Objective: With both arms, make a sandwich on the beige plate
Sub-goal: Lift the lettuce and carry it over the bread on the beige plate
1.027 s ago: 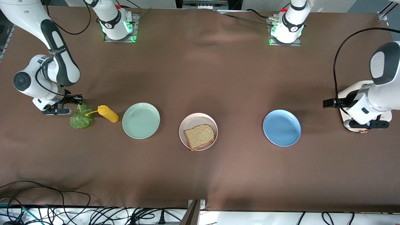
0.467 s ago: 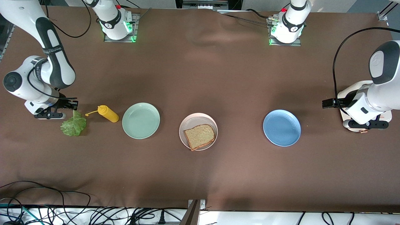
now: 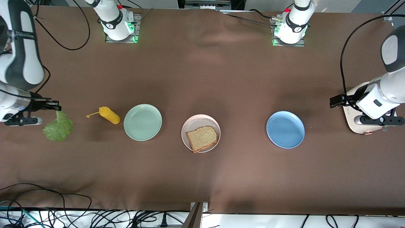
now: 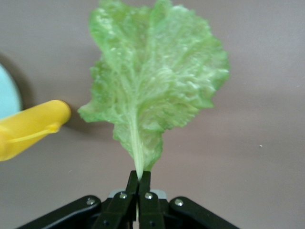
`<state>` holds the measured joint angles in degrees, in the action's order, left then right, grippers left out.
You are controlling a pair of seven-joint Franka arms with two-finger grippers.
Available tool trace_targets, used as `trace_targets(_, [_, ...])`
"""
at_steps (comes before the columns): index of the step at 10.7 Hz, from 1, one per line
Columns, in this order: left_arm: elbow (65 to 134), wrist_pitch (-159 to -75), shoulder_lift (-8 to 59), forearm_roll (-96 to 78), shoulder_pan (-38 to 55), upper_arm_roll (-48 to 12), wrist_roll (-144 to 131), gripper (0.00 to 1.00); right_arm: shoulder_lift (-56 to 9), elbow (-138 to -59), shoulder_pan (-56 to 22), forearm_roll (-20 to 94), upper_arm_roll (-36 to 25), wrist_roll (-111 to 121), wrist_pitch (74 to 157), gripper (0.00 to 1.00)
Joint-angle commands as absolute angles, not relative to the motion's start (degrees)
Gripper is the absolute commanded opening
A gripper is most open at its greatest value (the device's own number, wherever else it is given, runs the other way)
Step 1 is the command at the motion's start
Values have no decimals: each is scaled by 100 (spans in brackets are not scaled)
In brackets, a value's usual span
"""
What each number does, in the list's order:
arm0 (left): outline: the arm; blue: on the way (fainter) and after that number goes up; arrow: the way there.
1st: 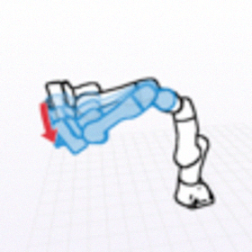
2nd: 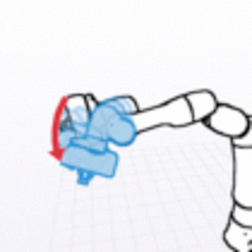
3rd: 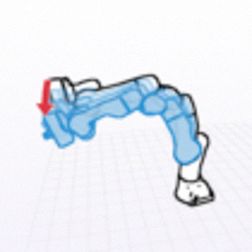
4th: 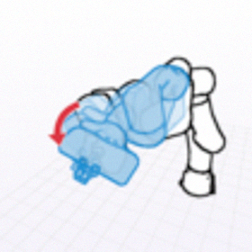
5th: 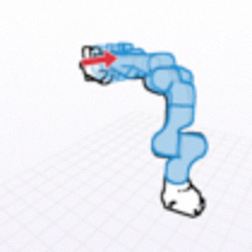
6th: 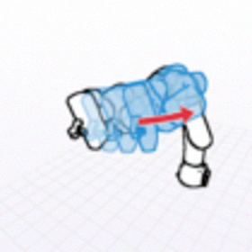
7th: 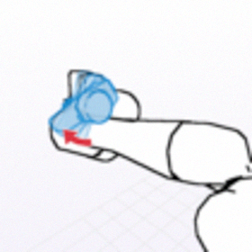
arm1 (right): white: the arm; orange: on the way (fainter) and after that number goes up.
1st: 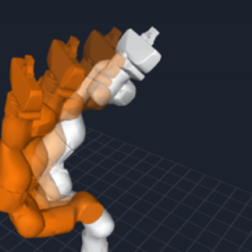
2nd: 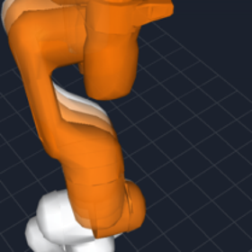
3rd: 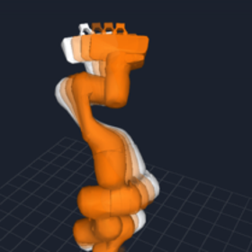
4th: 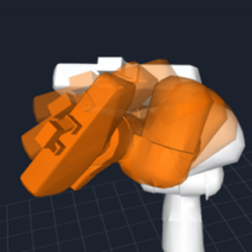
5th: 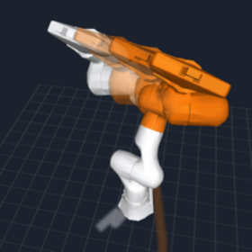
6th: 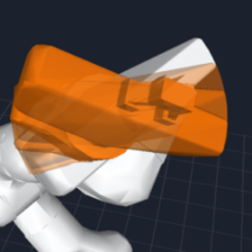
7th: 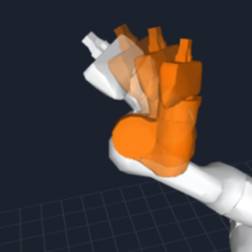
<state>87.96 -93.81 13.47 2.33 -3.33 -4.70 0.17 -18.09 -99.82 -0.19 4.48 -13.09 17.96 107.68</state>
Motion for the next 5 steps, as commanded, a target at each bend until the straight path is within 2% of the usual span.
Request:
trace_targets(1, [8850,-9334,1274,272,-369,-492,-26,100,-1898,-9100,-219,554,-1257,1383,9829,0])
trace_targets(2, [8894,-9334,1274,272,-421,-483,8,100,-1898,-8836,-402,554,-1248,1006,9530,0])
trace_targets(5, [8921,-9343,1344,316,-465,-457,26,100,-1951,-8745,-1184,859,-1082,-389,9536,0])
